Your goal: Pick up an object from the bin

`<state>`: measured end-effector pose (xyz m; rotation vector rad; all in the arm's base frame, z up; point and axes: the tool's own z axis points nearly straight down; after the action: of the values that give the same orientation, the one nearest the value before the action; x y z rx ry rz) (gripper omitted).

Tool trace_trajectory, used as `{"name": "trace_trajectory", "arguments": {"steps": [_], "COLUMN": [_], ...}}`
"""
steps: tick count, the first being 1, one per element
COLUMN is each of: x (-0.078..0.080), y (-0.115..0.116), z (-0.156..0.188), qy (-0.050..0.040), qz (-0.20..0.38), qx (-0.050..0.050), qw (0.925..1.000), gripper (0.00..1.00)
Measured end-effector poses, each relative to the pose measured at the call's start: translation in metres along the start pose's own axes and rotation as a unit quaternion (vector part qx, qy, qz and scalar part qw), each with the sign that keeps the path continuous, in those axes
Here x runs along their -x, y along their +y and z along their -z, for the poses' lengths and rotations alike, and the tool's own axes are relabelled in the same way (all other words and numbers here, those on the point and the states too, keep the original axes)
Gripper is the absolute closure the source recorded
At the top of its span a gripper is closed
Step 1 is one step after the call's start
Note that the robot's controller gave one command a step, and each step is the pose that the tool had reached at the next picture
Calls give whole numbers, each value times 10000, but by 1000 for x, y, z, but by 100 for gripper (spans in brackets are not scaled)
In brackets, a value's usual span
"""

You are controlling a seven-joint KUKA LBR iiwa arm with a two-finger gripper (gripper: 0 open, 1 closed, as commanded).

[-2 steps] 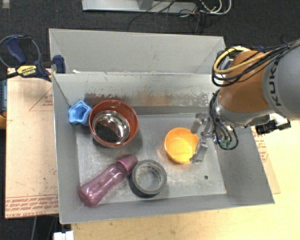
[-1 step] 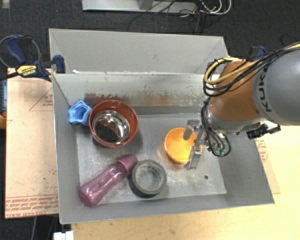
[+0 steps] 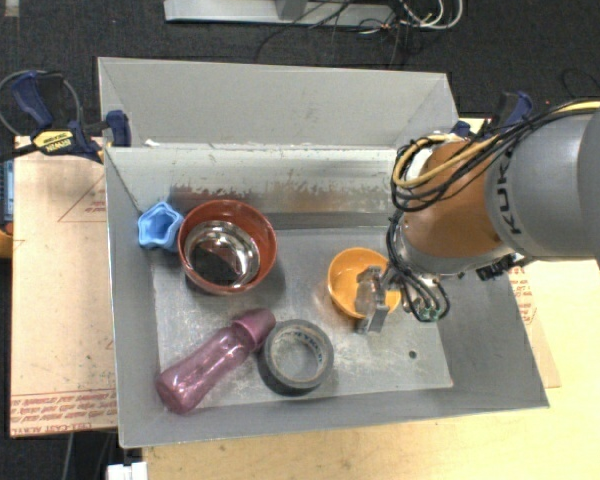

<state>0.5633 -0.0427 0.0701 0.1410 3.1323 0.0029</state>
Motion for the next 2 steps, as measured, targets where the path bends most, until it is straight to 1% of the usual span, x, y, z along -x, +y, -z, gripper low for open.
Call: {"name": "trace_trajectory", "arguments": {"steps": [1, 2], "x": [0, 25], "y": [0, 9], "z": [0, 10], "qy": [0, 17], "qz": [1, 107], "qx": [0, -5], "qw": [10000, 9999], "gripper": [100, 100]}}
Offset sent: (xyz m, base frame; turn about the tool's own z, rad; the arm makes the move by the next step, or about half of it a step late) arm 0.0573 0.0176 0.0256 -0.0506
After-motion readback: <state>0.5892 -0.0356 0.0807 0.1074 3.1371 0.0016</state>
